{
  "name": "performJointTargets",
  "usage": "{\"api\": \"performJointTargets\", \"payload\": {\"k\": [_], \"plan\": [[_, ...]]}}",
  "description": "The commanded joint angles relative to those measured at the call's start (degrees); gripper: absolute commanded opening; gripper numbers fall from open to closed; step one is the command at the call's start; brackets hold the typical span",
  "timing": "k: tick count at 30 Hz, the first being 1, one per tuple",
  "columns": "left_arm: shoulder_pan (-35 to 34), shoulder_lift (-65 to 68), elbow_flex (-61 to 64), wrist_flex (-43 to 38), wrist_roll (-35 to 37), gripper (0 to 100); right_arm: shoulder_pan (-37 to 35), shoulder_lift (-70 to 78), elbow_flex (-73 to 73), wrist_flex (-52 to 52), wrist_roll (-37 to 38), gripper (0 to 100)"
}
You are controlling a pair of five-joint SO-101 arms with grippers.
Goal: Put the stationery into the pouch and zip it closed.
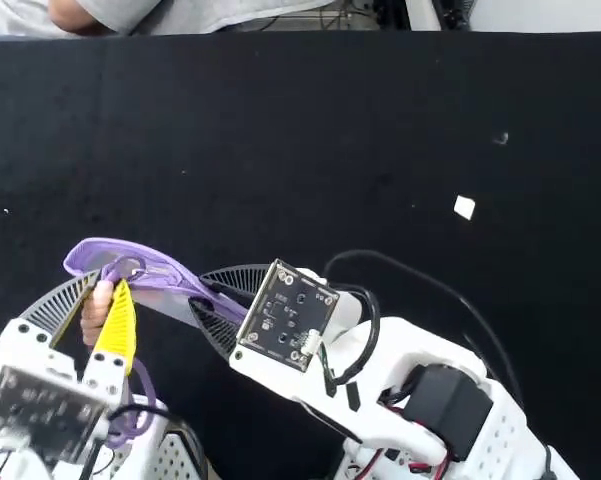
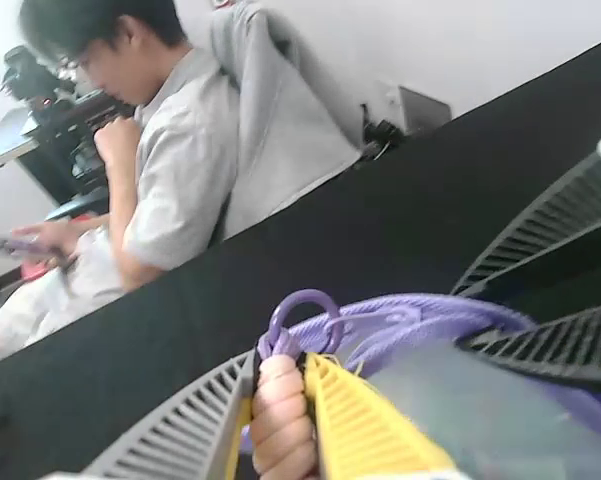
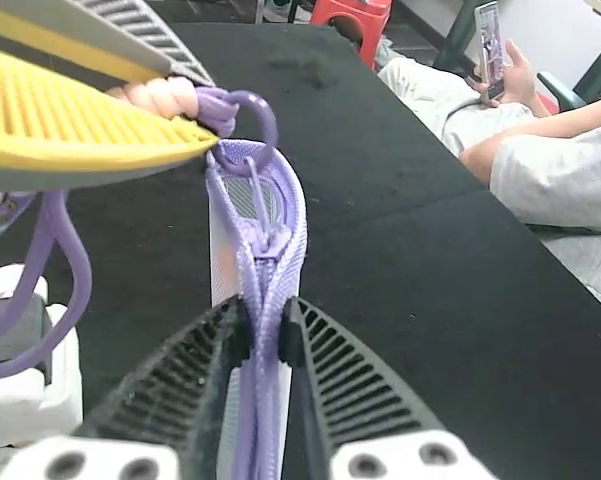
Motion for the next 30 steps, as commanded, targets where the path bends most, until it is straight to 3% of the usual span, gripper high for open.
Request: {"api": "performJointTargets", "payload": {"k": [1,11,19,25,30], "plan": [[-5.5,0.4,1.9,-0.4,-0.7,3,1.6,1.7,-0.4,1.8,1.1,1.1],[-24.0,0.2,11.9,-11.8,-3.6,3,1.6,5.8,-0.3,1.1,1.2,1.1],[-20.6,-0.1,13.1,-11.3,-1.2,3,1.5,12.6,-3.7,-2.2,0.7,1.5],[-17.1,-0.1,13.2,-11.3,-1.1,3,1.2,12.9,-10.0,0.2,-2.5,20.7],[-16.2,-0.1,13.2,-11.1,-0.8,3,-3.3,12.8,-11.8,0.1,-2.7,21.0]]}}
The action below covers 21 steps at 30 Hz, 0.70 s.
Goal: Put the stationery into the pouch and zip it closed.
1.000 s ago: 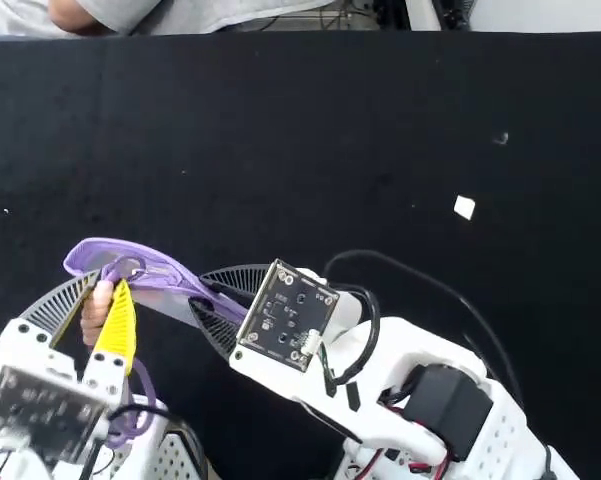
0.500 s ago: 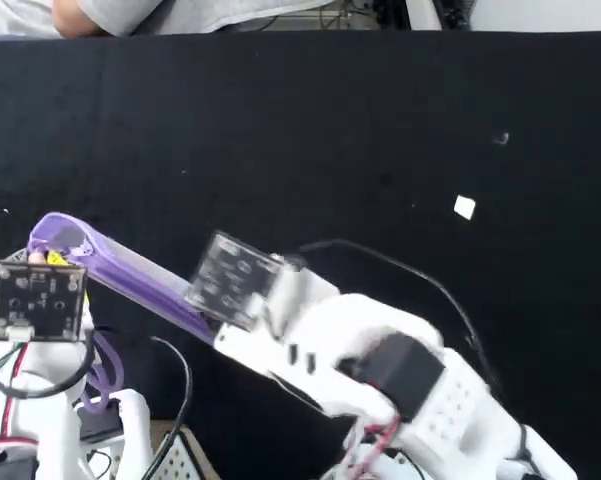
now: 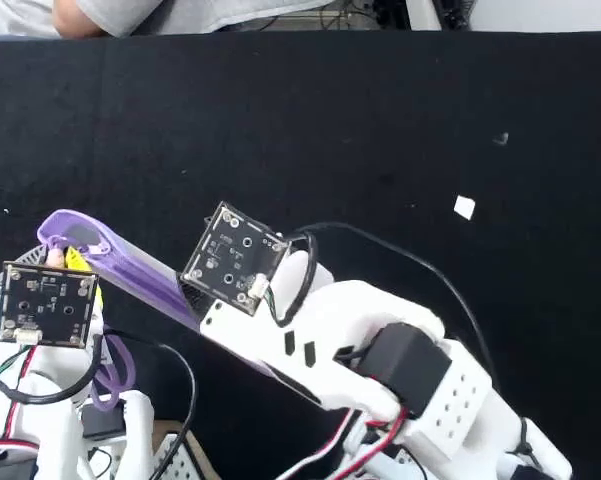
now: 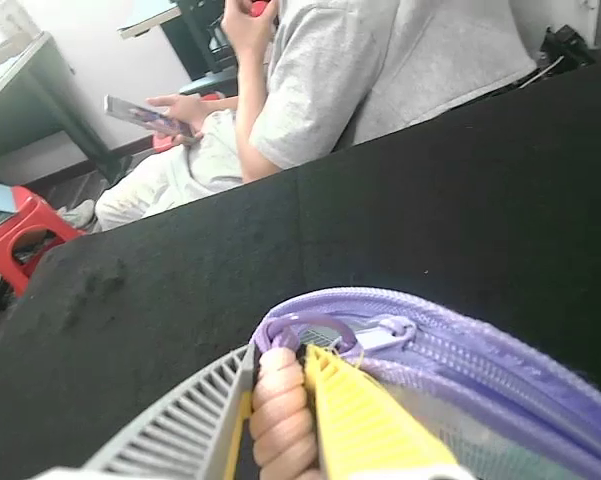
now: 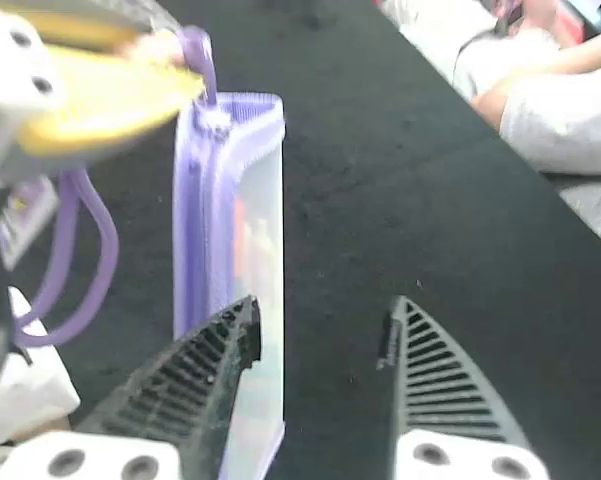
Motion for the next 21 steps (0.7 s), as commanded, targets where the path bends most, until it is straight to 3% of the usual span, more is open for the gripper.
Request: {"api": "performJointTargets", "payload": {"k": [1,21], "plan": [[1.0,-0.1,-0.4,-0.4,1.6,3,-4.7,0.0,-3.5,0.2,-0.4,20.8],[1.1,-0.1,-4.4,0.0,5.3,3,-10.3,0.8,4.6,-14.9,-4.5,20.9]]}}
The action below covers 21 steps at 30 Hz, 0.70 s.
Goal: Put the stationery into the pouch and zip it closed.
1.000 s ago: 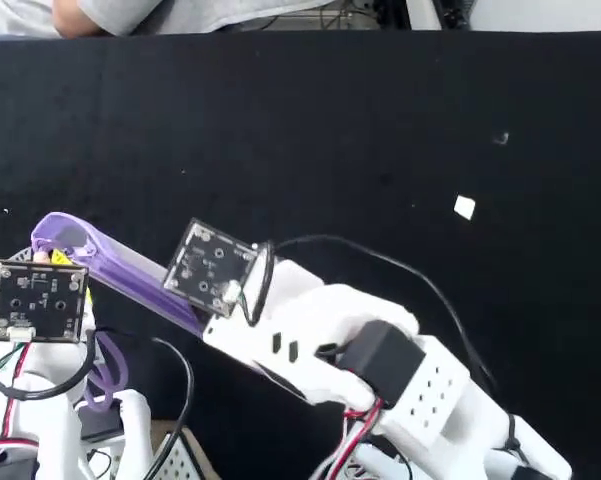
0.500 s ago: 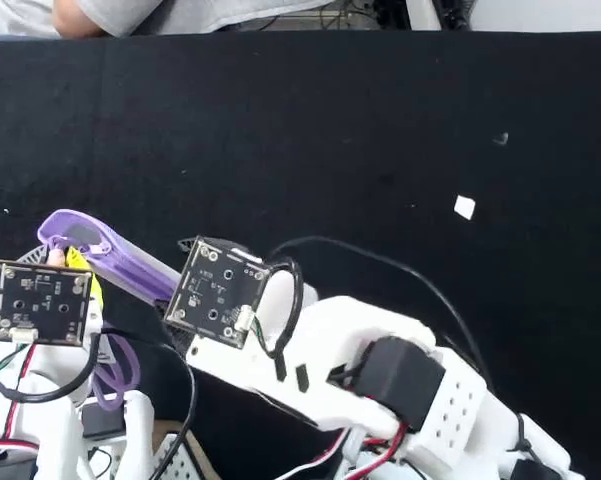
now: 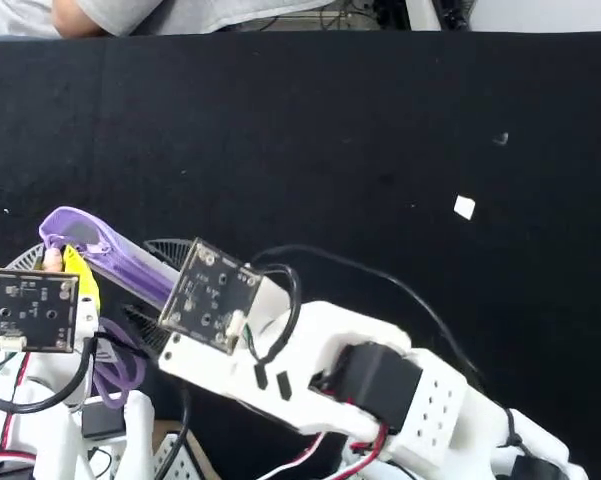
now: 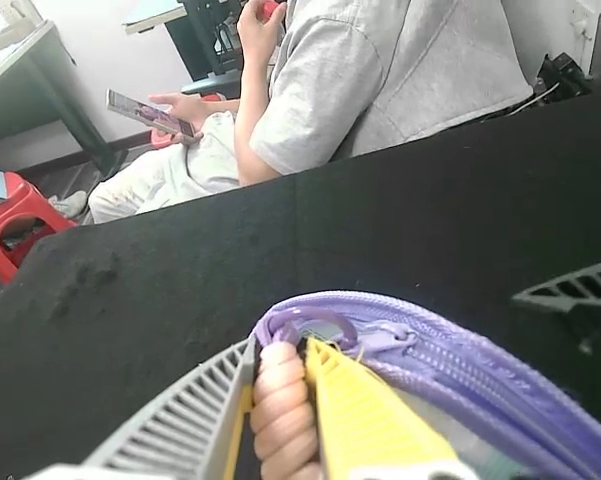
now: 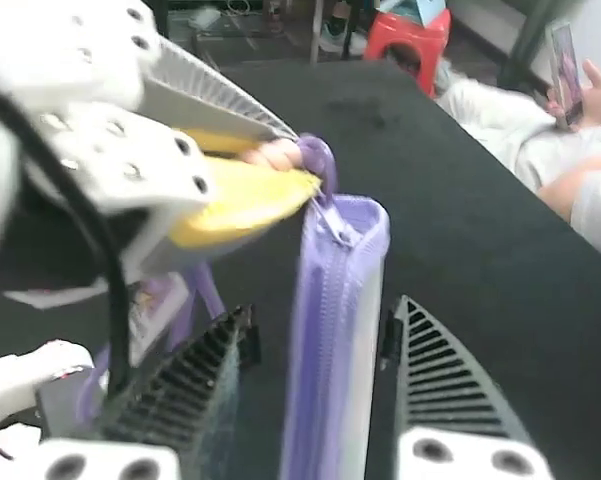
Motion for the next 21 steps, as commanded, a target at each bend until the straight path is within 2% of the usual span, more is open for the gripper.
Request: {"api": "performJointTargets", "payload": {"k": [1,4,9,16,18,20,21], "plan": [[0.6,-0.1,-2.3,-0.1,0.6,3,-1.0,1.5,-0.5,-1.8,-0.6,20.9],[0.8,-0.1,-2.4,1.0,0.6,3,-1.1,5.5,-1.3,-1.8,-0.6,20.9],[7.5,-0.1,-3.6,4.1,0.7,3,-1.1,12.7,-5.8,-1.8,-0.6,20.6],[6.0,-0.4,-7.3,5.8,0.5,3,0.6,15.3,-6.6,-3.1,-0.5,19.8],[6.3,-0.8,-7.4,6.2,0.4,3,2.3,16.0,-6.4,-3.3,-0.4,12.9],[6.0,-1.5,-7.6,6.2,0.4,3,3.9,16.0,-6.2,-2.9,-0.5,0.3],[5.9,-2.1,-7.6,6.2,0.3,3,4.9,16.0,-6.1,-2.2,-0.5,2.1]]}}
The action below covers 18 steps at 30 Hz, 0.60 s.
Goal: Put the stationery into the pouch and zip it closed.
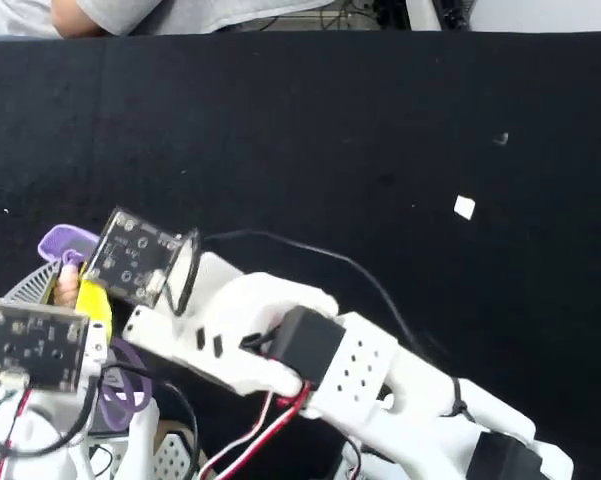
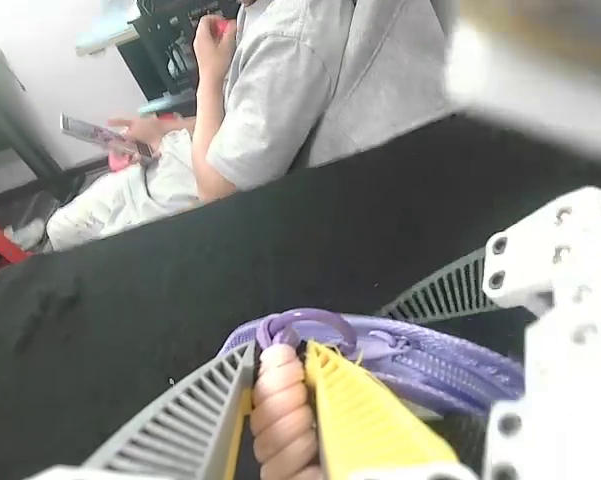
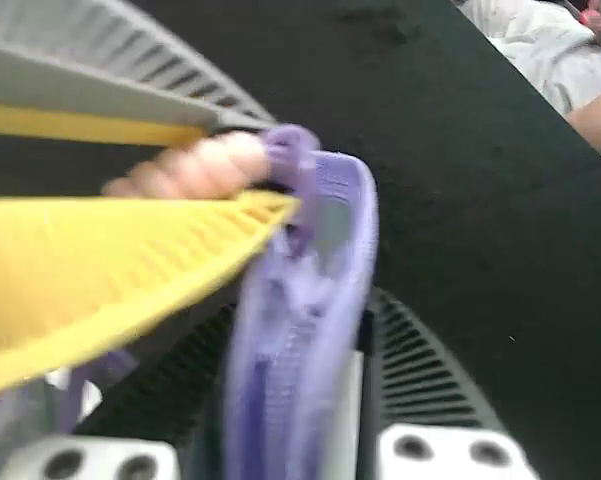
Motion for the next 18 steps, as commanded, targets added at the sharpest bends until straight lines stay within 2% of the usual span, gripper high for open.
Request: {"api": "performJointTargets", "payload": {"k": [1,7,14,18], "plan": [[-0.3,-1.2,-2.2,0.0,0.1,3,3.8,0.0,-2.1,0.9,-0.4,2.8],[-2.9,-3.0,-2.2,0.2,-4.4,3,8.5,-1.2,-1.5,6.9,0.5,1.1],[-7.5,-3.0,2.9,-2.9,-4.8,3,8.8,-10.1,1.4,11.9,4.0,1.1],[-10.9,-3.4,8.4,-6.9,-7.7,3,8.9,-12.8,1.9,14.2,5.5,1.1]]}}
